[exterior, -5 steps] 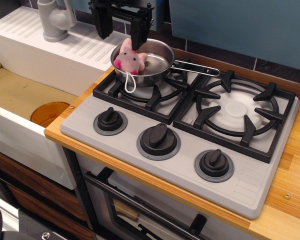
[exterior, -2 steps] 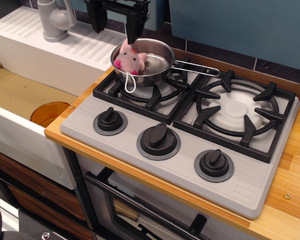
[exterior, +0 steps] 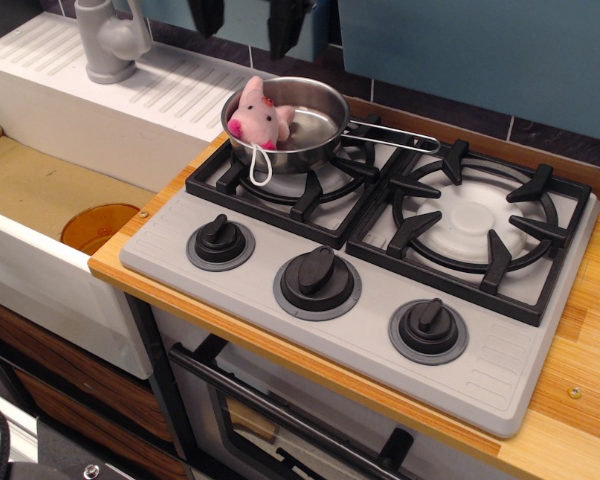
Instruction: Put stuffedpig in pan
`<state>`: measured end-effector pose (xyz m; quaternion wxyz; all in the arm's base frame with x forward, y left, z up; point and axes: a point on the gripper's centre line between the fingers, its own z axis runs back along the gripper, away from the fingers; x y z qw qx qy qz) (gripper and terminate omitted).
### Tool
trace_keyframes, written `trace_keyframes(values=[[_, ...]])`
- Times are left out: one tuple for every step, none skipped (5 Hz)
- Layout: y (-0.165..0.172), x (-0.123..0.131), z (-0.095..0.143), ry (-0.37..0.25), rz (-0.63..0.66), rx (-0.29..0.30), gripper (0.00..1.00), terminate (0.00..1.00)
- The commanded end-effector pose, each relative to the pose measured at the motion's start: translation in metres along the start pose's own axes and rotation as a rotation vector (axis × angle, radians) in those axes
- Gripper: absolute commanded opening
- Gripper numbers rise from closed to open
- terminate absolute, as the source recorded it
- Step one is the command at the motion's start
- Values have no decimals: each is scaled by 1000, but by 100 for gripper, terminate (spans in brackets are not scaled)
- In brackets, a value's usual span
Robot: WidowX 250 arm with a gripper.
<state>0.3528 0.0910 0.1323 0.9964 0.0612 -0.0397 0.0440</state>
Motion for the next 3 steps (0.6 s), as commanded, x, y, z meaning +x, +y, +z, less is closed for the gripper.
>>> trace_keyframes(values=[[-2,16,18,-29,18,-31,100,0],[-3,19,17,-27,19,-54,100,0],[-3,23,12,-21,15,-36,100,100]])
